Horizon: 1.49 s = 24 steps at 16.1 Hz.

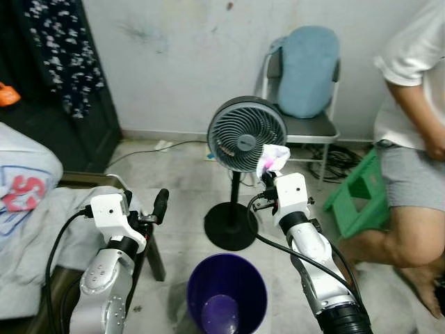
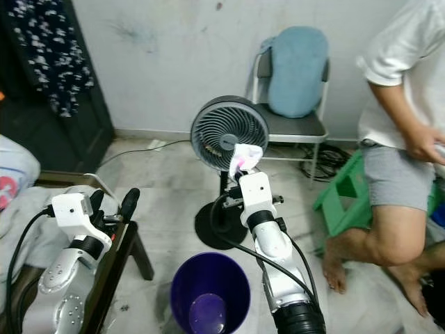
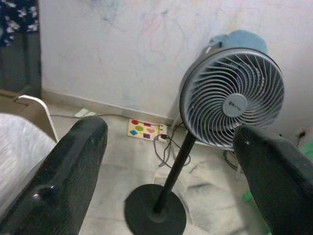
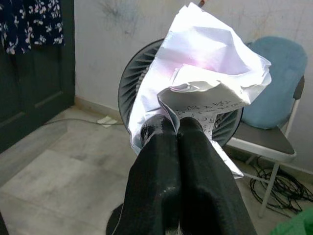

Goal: Clean up the room

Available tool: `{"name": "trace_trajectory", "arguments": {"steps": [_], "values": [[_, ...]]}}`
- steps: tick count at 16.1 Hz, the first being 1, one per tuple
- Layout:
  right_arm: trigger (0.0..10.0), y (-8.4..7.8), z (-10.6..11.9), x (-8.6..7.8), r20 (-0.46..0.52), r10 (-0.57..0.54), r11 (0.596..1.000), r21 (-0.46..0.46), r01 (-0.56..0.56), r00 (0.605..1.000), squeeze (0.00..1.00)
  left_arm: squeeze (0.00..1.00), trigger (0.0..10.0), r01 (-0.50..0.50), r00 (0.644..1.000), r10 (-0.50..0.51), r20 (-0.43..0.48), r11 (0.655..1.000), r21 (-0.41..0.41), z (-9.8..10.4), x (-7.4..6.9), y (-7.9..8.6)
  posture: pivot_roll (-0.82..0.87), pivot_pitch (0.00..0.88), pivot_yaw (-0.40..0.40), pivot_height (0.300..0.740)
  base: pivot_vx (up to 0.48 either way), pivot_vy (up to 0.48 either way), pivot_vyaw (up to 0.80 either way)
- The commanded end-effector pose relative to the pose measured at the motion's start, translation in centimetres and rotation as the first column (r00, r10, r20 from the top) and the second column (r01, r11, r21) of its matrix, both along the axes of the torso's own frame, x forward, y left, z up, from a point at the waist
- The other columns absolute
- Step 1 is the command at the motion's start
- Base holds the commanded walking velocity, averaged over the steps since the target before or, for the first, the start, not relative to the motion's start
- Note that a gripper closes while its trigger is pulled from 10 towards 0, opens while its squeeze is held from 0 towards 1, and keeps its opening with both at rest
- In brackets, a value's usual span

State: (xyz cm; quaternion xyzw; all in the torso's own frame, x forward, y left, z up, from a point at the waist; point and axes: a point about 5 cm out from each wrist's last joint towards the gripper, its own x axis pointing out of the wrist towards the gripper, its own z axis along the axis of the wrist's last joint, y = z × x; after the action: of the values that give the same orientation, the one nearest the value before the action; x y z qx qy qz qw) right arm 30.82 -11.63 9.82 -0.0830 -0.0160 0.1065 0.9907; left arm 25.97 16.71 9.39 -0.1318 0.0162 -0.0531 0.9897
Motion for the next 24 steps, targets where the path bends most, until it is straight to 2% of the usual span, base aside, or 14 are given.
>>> {"name": "trace_trajectory", "arguments": {"steps": [1,3,5,8,9,11,13,16,18,20,24], "values": [[10.0,-0.1,0.5,0.4,0.020,-0.008,1.000,0.001,0.008,1.000,0.00,0.00,10.0,-0.003,1.000,0.003,-0.005,1.000,0.021,-0.1,0.1,0.0,-0.12,0.000,-0.011,0.740,0.000,0.000,0.00],[10.0,1.0,0.5,0.6,0.024,0.018,1.000,-0.012,-0.017,1.000,0.00,0.00,10.0,-0.010,0.999,0.011,-0.031,0.998,0.061,-0.5,-0.1,1.1,-0.11,0.000,-0.013,0.740,0.000,0.000,0.00],[10.0,1.9,-0.7,0.6,-0.017,0.030,1.000,-0.007,-0.030,0.999,0.00,0.00,10.0,0.037,0.997,-0.026,-0.073,0.988,0.151,-1.5,-0.6,2.4,-0.09,0.009,-0.010,0.740,0.000,0.000,0.28],[10.0,2.6,-2.4,0.9,-0.093,0.008,1.000,-0.025,-0.011,0.996,0.00,0.00,10.0,0.095,0.985,-0.057,-0.162,0.968,0.233,-3.5,-2.9,5.1,-0.05,0.048,-0.011,0.740,0.000,0.000,0.00],[10.0,2.7,-3.0,1.0,-0.120,-0.011,0.999,-0.047,0.005,0.993,0.00,0.00,10.0,0.119,0.980,-0.078,-0.182,0.967,0.225,-3.8,-3.7,5.5,-0.05,0.062,-0.012,0.740,0.000,0.000,0.00],[10.0,2.7,-4.3,1.0,-0.179,-0.059,0.994,-0.096,0.042,0.982,0.00,0.00,10.0,0.166,0.973,-0.122,-0.195,0.960,0.227,-3.7,-5.4,5.5,-0.03,0.095,-0.009,0.740,0.000,0.000,0.00],[10.0,2.3,-5.4,0.8,-0.224,-0.116,0.985,-0.150,0.083,0.968,0.00,0.00,10.0,0.174,0.971,-0.128,-0.202,0.956,0.234,-3.6,-6.4,5.7,-0.01,0.123,-0.002,0.740,0.000,0.000,0.00],[10.0,1.6,-7.0,0.3,-0.286,-0.196,0.973,-0.175,0.150,0.938,0.00,0.00,10.0,0.183,0.967,-0.135,-0.218,0.958,0.219,-3.1,-7.8,6.4,0.01,0.171,0.023,0.740,0.000,0.000,0.00],[10.0,1.7,-7.5,-0.1,-0.314,-0.207,0.972,-0.170,0.160,0.927,0.00,0.00,10.0,0.198,0.960,-0.143,-0.240,0.954,0.224,-3.0,-8.6,6.6,0.01,0.192,0.036,0.740,0.000,0.000,0.00],[10.0,1.8,-9.0,-0.9,-0.394,-0.220,0.969,-0.191,0.155,0.892,0.00,0.00,10.0,0.234,0.952,-0.174,-0.251,0.944,0.233,-2.7,-8.9,6.2,0.02,0.208,0.047,0.740,0.000,0.000,0.00],[10.0,1.4,-10.2,-1.5,-0.473,-0.281,0.955,-0.222,0.196,0.835,0.00,0.00,10.0,0.240,0.949,-0.176,-0.262,0.941,0.237,-2.1,-9.3,6.4,0.04,0.235,0.057,0.740,0.000,0.000,0.00]]}}
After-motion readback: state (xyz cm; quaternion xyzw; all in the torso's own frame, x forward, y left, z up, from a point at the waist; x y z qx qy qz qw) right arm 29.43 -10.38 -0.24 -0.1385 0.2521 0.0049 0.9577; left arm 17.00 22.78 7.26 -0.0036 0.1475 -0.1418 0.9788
